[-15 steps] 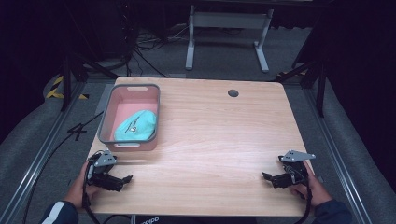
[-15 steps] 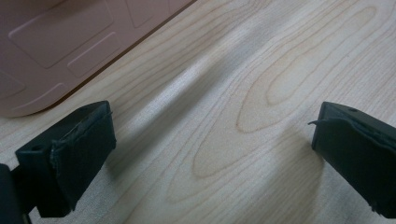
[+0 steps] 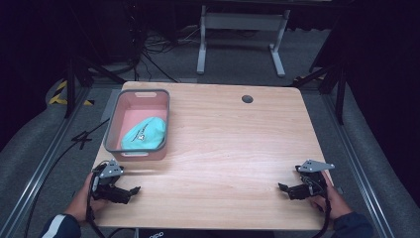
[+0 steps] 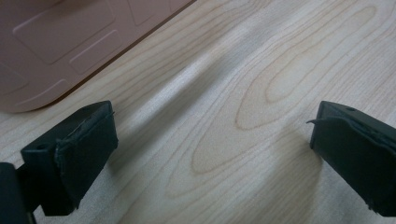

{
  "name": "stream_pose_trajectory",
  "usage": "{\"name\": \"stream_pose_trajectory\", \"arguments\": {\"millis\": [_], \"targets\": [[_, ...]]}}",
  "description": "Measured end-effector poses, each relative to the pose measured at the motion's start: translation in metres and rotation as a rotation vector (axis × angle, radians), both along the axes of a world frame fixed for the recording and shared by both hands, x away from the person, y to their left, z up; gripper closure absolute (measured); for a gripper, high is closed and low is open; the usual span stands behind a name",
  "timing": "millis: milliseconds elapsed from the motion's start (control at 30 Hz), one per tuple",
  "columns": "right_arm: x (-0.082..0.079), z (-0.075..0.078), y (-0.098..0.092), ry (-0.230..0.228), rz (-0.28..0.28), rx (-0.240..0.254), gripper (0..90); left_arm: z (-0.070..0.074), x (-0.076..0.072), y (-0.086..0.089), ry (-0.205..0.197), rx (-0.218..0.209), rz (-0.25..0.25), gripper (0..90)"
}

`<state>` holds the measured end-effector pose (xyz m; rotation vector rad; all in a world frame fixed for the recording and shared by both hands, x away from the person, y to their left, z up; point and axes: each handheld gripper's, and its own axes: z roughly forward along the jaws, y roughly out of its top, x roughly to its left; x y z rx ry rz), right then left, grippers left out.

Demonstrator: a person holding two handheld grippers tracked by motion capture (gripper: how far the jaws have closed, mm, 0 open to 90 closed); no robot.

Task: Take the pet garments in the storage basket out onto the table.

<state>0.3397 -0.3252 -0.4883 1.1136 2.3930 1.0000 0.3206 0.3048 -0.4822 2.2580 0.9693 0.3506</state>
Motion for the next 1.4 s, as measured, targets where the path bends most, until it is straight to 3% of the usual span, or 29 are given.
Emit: {"name": "stream_pose_trajectory", "arguments": {"millis": [100, 267, 367, 600, 633, 800, 933, 1033, 1100, 1200, 1400], "targets": [[0.0, 0.0, 0.0, 0.0, 0.001, 0.0, 0.2, 0.004, 0.0, 0.0, 0.027, 0.023, -0.014, 3.6], [0.0, 0.0, 0.0, 0.0, 0.001, 0.0, 0.2, 0.01, -0.002, 0.0, 0.023, 0.043, -0.035, 16.9], [0.0, 0.0, 0.0, 0.0, 0.001, 0.0, 0.2, 0.013, -0.002, 0.001, 0.015, 0.041, -0.041, 16.0], [0.0, 0.0, 0.0, 0.0, 0.001, 0.0, 0.2, 0.032, -0.008, 0.004, -0.013, 0.009, -0.056, 18.8], [0.0, 0.0, 0.0, 0.0, 0.0, 0.0, 0.2, 0.039, -0.01, 0.005, -0.026, -0.011, -0.063, 19.2], [0.0, 0.0, 0.0, 0.0, -0.001, 0.0, 0.2, 0.059, -0.011, 0.006, -0.064, -0.027, -0.07, 18.9], [0.0, 0.0, 0.0, -0.001, -0.001, 0.0, 0.2, 0.067, -0.01, 0.005, -0.073, -0.044, -0.064, 18.5], [0.0, 0.0, 0.0, -0.001, -0.001, 0.0, 0.2, 0.076, -0.006, 0.003, -0.087, -0.053, -0.068, 18.3], [0.0, 0.0, 0.0, -0.001, -0.001, 0.0, 0.3, 0.082, -0.001, 0.002, -0.098, -0.027, -0.069, 18.2], [-0.001, 0.0, 0.0, 0.0, -0.004, 0.002, 0.3, 0.086, 0.003, -0.001, -0.097, -0.043, -0.063, 18.2], [-0.001, 0.0, 0.0, 0.0, -0.003, 0.001, 0.3, 0.105, 0.023, -0.011, -0.115, -0.024, -0.065, 18.3]]}}
